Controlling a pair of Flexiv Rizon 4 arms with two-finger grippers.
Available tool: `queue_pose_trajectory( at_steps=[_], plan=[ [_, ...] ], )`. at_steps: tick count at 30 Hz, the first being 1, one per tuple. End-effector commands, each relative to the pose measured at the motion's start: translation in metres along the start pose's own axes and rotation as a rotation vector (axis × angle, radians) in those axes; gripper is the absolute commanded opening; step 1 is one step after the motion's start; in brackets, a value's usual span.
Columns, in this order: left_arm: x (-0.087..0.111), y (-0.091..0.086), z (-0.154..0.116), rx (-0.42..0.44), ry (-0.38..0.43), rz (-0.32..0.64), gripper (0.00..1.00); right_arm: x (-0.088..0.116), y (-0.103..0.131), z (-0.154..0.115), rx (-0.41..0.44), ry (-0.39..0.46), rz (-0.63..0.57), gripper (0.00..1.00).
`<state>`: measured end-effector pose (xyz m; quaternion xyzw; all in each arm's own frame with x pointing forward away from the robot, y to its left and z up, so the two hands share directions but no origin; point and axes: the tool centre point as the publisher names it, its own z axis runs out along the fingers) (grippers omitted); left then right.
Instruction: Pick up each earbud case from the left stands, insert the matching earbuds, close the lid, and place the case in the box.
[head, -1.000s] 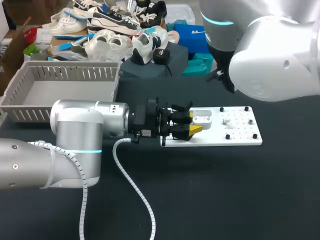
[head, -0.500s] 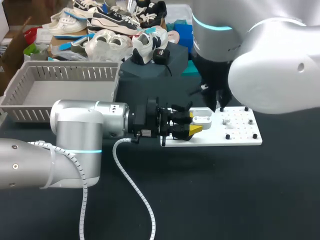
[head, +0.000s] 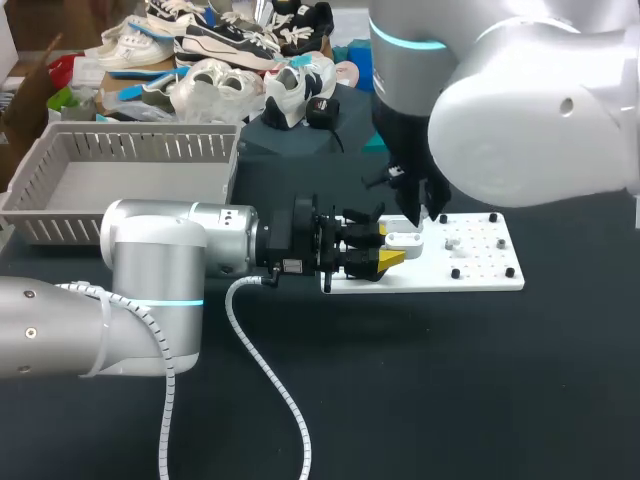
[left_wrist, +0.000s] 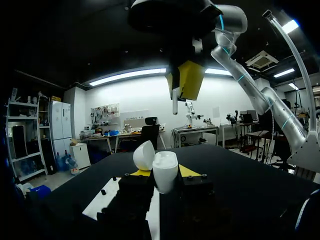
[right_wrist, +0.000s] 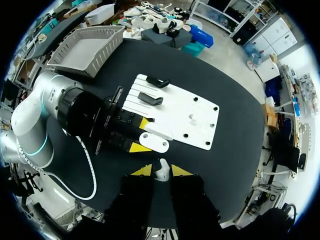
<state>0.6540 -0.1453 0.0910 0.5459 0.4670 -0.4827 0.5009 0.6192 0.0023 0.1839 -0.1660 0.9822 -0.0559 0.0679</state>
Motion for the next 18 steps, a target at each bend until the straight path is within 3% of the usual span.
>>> queue_pose_trajectory(
  at_steps=[1, 9, 14, 18],
  plan=[
    [0.001, 0.001, 0.0, 0.0, -0.001, 0.0, 0.0, 0.0, 0.0, 0.0, 0.001, 0.0, 0.0, 0.0],
    [0.001, 0.001, 0.0, 0.0, -0.001, 0.0, 0.0, 0.001, 0.0, 0.001, 0.0, 0.023, 0.008, 0.0],
    [0.001, 0.001, 0.0, 0.0, -0.001, 0.0, 0.0, 0.007, -0.002, 0.006, 0.006, 0.073, 0.162, 0.0],
    [0.001, 0.001, 0.0, 0.0, -0.001, 0.0, 0.0, 0.016, -0.003, 0.008, 0.141, 0.102, 0.287, 0.0]
  ],
)
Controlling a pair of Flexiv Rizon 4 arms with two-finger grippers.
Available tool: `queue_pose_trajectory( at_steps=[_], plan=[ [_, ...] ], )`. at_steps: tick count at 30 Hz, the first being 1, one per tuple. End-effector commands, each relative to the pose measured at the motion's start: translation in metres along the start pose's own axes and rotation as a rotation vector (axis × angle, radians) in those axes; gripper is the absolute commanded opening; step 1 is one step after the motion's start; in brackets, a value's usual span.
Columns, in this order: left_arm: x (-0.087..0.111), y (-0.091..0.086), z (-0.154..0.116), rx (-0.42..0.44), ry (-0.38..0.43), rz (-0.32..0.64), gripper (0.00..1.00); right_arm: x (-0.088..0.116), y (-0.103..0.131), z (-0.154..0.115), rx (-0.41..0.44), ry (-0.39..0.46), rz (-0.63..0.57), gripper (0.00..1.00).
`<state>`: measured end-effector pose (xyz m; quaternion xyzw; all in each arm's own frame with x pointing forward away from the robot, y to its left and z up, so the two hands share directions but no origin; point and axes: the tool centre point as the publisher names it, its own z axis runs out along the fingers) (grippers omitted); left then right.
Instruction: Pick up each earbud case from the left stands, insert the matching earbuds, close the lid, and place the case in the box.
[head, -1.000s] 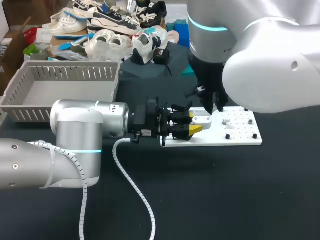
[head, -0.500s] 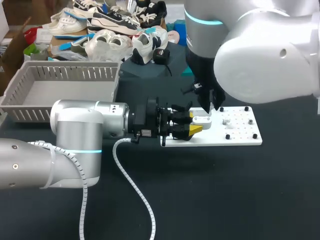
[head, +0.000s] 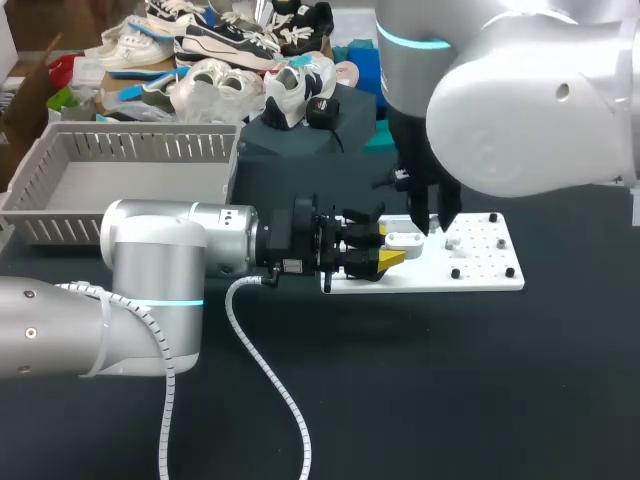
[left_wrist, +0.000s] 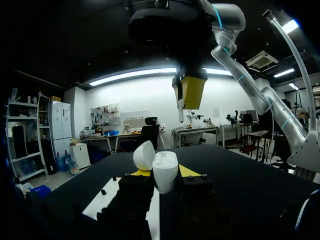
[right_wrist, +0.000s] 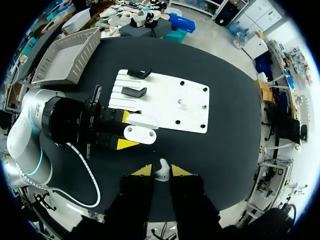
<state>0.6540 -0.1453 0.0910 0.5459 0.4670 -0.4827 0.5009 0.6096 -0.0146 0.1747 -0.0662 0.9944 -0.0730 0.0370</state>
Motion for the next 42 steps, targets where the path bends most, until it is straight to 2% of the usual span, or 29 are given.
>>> queue_pose_trajectory(
  at_steps=[1, 4, 11, 29, 37, 42],
  plan=[
    [0.001, 0.001, 0.0, 0.0, -0.001, 0.0, 0.0, 0.003, 0.008, -0.002, 0.12, 0.017, 0.126, 0.0],
    [0.001, 0.001, 0.0, 0.0, -0.001, 0.0, 0.0, 0.007, 0.012, -0.001, 0.146, 0.022, 0.197, 0.0],
    [0.001, 0.001, 0.0, 0.0, -0.001, 0.0, 0.0, 0.006, 0.02, 0.008, 0.102, 0.015, 0.296, 0.0],
    [0.001, 0.001, 0.0, 0.0, -0.001, 0.0, 0.0, 0.006, 0.02, 0.008, 0.102, 0.015, 0.296, 0.0],
    [0.001, 0.001, 0.0, 0.0, -0.001, 0.0, 0.0, 0.0, 0.026, 0.006, -0.038, 0.073, 0.486, 0.0],
    [0.001, 0.001, 0.0, 0.0, -0.001, 0.0, 0.0, -0.001, 0.028, 0.007, 0.005, 0.084, 0.558, 0.0]
  ],
)
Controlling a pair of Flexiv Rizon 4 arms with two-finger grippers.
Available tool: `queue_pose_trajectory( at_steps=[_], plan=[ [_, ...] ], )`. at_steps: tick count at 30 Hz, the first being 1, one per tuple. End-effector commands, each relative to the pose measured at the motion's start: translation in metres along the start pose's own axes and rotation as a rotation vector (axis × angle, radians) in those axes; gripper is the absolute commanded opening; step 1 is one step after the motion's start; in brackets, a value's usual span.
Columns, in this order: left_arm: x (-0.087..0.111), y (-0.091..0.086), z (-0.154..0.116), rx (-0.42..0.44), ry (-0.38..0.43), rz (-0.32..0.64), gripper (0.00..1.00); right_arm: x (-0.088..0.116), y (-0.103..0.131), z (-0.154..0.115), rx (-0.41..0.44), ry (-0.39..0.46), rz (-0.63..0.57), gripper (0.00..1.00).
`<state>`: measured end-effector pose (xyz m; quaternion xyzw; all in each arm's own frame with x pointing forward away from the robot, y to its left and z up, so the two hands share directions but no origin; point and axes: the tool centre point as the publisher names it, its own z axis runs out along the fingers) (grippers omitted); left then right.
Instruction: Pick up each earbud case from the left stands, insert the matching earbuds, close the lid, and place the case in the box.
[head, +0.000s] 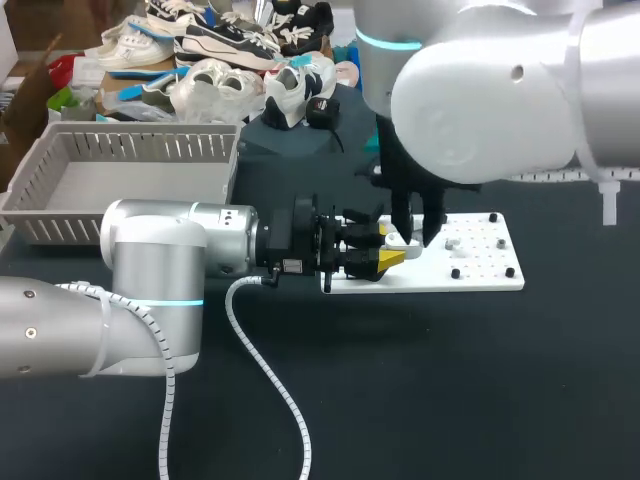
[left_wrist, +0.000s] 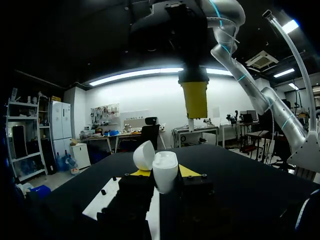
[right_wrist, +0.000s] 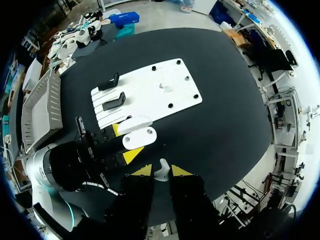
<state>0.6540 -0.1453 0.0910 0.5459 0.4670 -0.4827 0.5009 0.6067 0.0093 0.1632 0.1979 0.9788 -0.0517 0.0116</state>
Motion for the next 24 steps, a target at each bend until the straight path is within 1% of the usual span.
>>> queue_pose_trajectory(
  at_steps=[1, 6, 7, 10, 24],
  plan=[
    [0.001, 0.001, 0.0, 0.0, -0.001, 0.0, 0.0, -0.001, 0.003, 0.0, 0.037, -0.016, 0.046, 0.0],
    [0.001, 0.001, 0.0, 0.0, -0.001, 0.0, 0.0, -0.006, 0.012, 0.003, 0.002, -0.016, 0.081, 0.0],
    [0.001, 0.001, 0.0, 0.0, -0.001, 0.0, 0.0, -0.009, 0.014, 0.003, -0.018, -0.012, 0.088, 0.0],
    [0.001, 0.001, 0.0, 0.0, -0.001, 0.0, 0.0, -0.012, 0.013, 0.005, -0.019, -0.02, 0.111, 0.0],
    [0.001, 0.001, 0.0, 0.0, -0.001, 0.0, 0.0, -0.012, 0.013, 0.005, -0.019, -0.02, 0.111, 0.0]
  ],
)
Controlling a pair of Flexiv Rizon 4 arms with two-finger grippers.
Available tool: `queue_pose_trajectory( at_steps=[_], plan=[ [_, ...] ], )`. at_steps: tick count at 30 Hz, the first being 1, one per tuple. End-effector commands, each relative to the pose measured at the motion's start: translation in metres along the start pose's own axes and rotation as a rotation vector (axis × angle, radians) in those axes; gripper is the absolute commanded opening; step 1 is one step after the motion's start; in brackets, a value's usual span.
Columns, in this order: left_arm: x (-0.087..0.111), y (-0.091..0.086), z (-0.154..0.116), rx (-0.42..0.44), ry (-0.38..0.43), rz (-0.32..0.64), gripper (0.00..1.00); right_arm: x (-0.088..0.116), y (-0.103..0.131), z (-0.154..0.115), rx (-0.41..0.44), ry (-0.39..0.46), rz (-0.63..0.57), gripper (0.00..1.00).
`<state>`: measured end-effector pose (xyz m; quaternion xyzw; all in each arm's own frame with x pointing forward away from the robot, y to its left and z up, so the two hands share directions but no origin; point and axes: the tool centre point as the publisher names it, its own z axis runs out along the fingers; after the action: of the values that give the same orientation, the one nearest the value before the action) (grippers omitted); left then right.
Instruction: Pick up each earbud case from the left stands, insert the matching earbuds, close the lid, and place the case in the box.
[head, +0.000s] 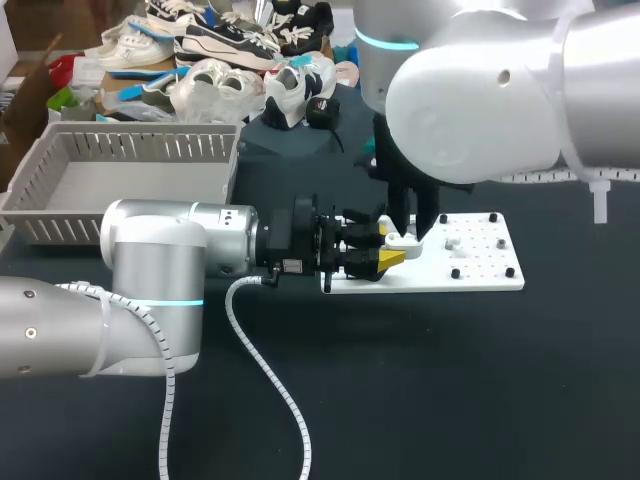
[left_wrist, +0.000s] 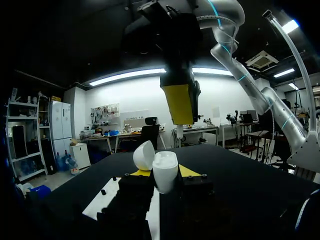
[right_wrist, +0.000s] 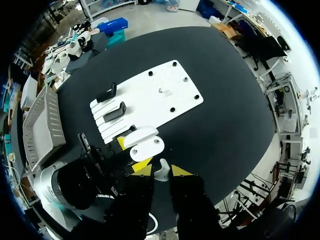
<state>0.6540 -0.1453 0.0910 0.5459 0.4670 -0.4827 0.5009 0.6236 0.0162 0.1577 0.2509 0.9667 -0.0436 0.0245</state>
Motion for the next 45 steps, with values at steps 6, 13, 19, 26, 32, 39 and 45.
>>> queue_pose_trajectory(
  at_steps=[6, 13, 19, 26, 32, 39, 45],
  plan=[
    [0.001, 0.001, 0.0, 0.0, -0.002, 0.0, 0.0, -0.004, 0.003, 0.0, -0.015, 0.008, 0.046, 0.0],
    [0.001, 0.001, 0.0, 0.0, -0.002, 0.0, 0.0, -0.01, 0.006, 0.003, -0.023, 0.018, 0.08, 0.0],
    [0.001, 0.001, 0.0, 0.0, -0.002, 0.0, 0.0, -0.01, 0.011, 0.003, -0.025, 0.02, 0.052, 0.0],
    [0.001, 0.001, 0.0, 0.0, -0.002, 0.0, 0.0, -0.013, 0.013, 0.009, -0.026, 0.022, 0.045, 0.0],
    [0.001, 0.001, 0.0, 0.0, -0.002, 0.0, 0.0, -0.015, 0.013, 0.013, -0.033, 0.028, 0.046, 0.0],
    [0.001, 0.001, 0.0, 0.0, -0.002, 0.0, 0.0, -0.018, 0.011, 0.014, -0.038, 0.029, 0.049, 0.0],
    [0.001, 0.001, 0.0, 0.0, -0.002, 0.0, 0.0, -0.018, 0.01, 0.016, -0.038, 0.032, 0.043, 0.0]
  ],
)
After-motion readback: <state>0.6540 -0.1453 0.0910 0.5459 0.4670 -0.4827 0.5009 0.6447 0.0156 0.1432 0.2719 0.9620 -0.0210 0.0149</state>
